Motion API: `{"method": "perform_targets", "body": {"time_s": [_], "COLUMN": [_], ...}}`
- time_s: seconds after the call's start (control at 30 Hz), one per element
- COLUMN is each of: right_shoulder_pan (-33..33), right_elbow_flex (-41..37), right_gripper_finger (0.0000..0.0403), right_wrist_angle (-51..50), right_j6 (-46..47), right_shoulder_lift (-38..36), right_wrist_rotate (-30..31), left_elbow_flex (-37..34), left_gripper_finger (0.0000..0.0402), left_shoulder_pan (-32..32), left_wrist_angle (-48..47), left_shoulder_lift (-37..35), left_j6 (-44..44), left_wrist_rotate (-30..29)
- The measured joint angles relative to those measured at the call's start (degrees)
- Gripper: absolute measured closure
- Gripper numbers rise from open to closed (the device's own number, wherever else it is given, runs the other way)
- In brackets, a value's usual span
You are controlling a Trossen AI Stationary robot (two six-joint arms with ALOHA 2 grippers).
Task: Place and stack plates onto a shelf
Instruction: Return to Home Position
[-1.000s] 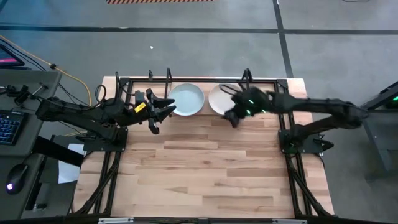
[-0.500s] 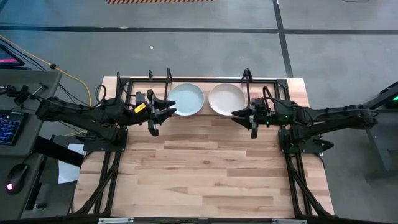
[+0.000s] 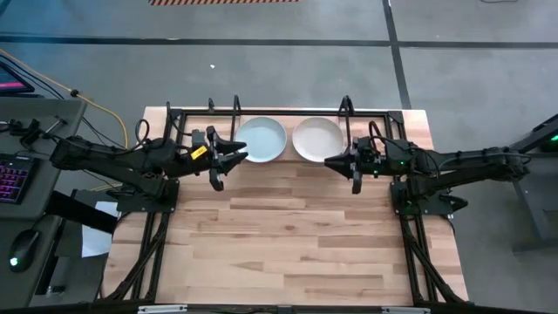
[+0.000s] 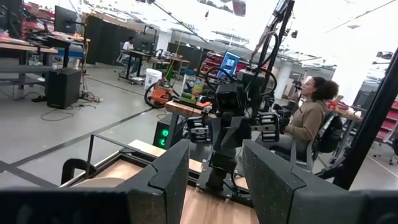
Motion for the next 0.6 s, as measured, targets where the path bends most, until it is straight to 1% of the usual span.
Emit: {"method": "perform_targets", "body": {"time_s": [0.1,0.17,0.47,0.6], "right_shoulder_pan": [0.00,0.00,0.00,0.00], "right_elbow_flex": [0.00,0.00,0.00,0.07], "right_gripper_finger": [0.0393,0.0400,0.0401,0.0402], "right_wrist_angle": [0.00,0.01,0.04,0.03], "right_j6": [-0.01,-0.36,-0.54,-2.43], "right_shoulder_lift": [0.00,0.00,0.00,-0.27], "right_wrist_rotate": [-0.28,-0.29,-0.59,-2.28], "left_elbow_flex": [0.00,0.00,0.00,0.00], "left_gripper_finger": [0.0264,0.0264,0.0264,0.0264], "left_shoulder_pan": [0.00,0.00,0.00,-0.04], "left_wrist_angle": [0.00,-0.02,-0.02,-0.02], "left_shoulder_lift": [0.00,0.00,0.00,0.00], "left_j6": [0.00,-0.07,-1.99,-2.09], "left_wrist_rotate": [0.00,0.00,0.02,0.02]}}
